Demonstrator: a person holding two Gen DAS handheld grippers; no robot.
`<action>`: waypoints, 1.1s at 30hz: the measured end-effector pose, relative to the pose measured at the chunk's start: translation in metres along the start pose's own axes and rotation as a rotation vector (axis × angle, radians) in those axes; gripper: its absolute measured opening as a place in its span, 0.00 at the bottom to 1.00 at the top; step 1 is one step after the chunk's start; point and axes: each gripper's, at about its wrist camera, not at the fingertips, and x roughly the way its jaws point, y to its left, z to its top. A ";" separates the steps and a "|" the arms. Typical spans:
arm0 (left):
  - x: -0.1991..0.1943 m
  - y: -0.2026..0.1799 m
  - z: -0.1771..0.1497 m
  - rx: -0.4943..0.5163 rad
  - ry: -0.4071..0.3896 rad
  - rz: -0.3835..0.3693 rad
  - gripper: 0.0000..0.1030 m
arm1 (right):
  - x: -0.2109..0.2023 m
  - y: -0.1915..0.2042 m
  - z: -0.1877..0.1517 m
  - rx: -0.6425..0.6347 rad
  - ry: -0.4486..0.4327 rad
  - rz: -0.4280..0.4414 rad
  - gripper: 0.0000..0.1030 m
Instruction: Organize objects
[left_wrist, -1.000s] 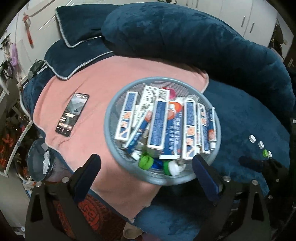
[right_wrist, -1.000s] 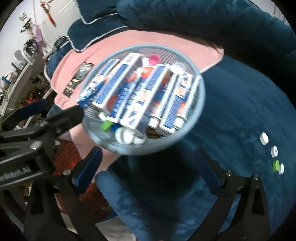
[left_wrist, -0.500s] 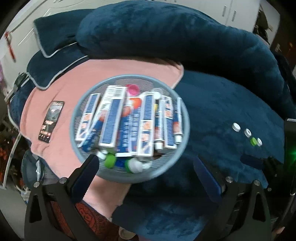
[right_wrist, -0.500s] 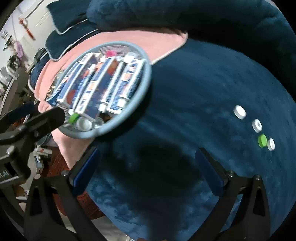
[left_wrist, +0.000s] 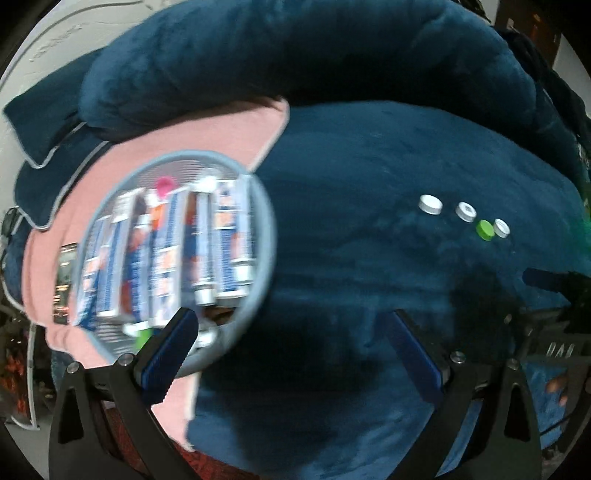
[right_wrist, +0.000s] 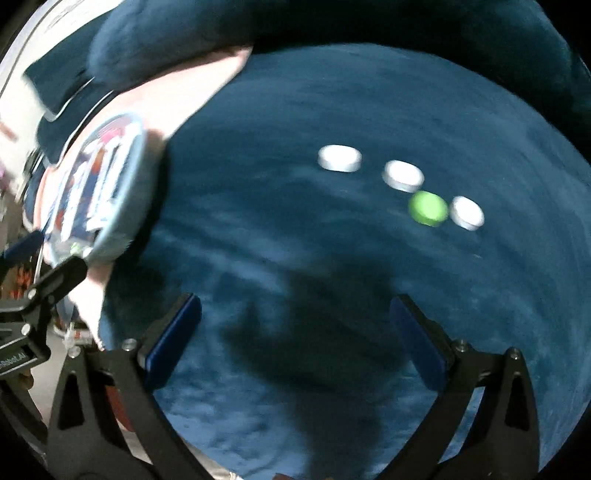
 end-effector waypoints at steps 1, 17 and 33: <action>0.004 -0.007 0.003 0.002 0.009 -0.013 0.99 | 0.000 -0.017 0.001 0.032 0.001 -0.008 1.00; 0.088 -0.095 0.049 0.035 0.100 -0.098 0.99 | 0.014 -0.186 0.016 0.452 -0.053 -0.062 0.99; 0.129 -0.106 0.078 0.026 0.086 -0.132 0.99 | 0.058 -0.172 0.051 0.256 0.007 -0.168 0.57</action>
